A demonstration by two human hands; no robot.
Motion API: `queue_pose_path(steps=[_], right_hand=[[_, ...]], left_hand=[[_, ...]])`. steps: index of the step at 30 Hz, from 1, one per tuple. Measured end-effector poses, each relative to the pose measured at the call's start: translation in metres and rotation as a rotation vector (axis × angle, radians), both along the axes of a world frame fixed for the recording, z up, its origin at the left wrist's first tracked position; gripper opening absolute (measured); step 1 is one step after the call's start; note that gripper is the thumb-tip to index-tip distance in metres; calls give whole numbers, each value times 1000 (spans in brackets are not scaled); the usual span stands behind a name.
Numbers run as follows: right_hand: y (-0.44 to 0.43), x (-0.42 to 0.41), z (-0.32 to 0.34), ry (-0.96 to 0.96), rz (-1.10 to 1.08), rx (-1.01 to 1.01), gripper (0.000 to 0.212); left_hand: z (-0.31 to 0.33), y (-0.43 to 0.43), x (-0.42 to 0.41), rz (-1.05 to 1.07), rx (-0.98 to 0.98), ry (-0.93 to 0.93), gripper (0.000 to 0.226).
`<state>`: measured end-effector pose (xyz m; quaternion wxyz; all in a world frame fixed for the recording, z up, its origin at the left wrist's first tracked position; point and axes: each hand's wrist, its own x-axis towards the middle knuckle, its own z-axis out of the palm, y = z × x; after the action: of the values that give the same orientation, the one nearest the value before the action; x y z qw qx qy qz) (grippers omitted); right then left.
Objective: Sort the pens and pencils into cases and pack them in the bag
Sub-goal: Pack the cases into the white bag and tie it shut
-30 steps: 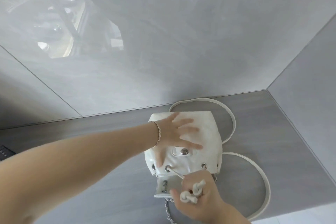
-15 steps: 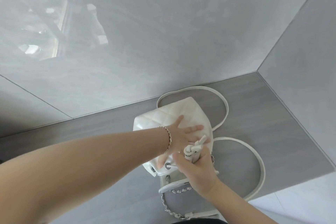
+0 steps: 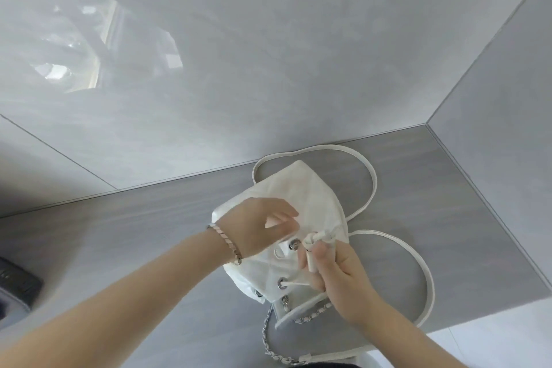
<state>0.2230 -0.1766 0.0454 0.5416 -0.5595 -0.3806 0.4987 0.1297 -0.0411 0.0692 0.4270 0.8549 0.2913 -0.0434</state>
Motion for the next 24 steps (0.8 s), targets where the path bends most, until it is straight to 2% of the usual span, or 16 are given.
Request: queue_pose_path(steps=[1, 2, 4, 6, 7, 10, 13, 16, 19, 21, 24], right_hand=[[0, 2, -1, -18, -15, -26, 41], [1, 1, -2, -33, -14, -32, 38], [4, -4, -5, -53, 26, -22, 32], [8, -8, -7, -95, 60, 16, 26], [9, -9, -8, -128, 69, 28, 25], [7, -7, -14, -221, 32, 13, 29], [4, -8, -14, -237, 39, 46, 36], [6, -5, -22, -291, 40, 59, 18], [7, 11, -45, -414, 90, -37, 34], [7, 18, -50, -420, 124, -101, 42], [8, 20, -45, -482, 117, -102, 52]], left_hand=[[13, -1, -6, 39, 4, -67, 16], [28, -6, -8, 30, 17, -159, 22], [46, -20, -8, -122, 161, -128, 44], [47, -34, -4, -233, 512, -65, 50], [43, -37, -3, -217, 591, -67, 45], [38, -37, 5, -166, 474, -21, 28], [34, -34, 7, -128, 318, -41, 36], [38, -29, 7, -44, 163, -85, 46], [46, -24, 16, -54, 189, -102, 51], [46, -22, 20, -64, 183, -84, 51], [44, -16, 17, 36, 131, -93, 49]])
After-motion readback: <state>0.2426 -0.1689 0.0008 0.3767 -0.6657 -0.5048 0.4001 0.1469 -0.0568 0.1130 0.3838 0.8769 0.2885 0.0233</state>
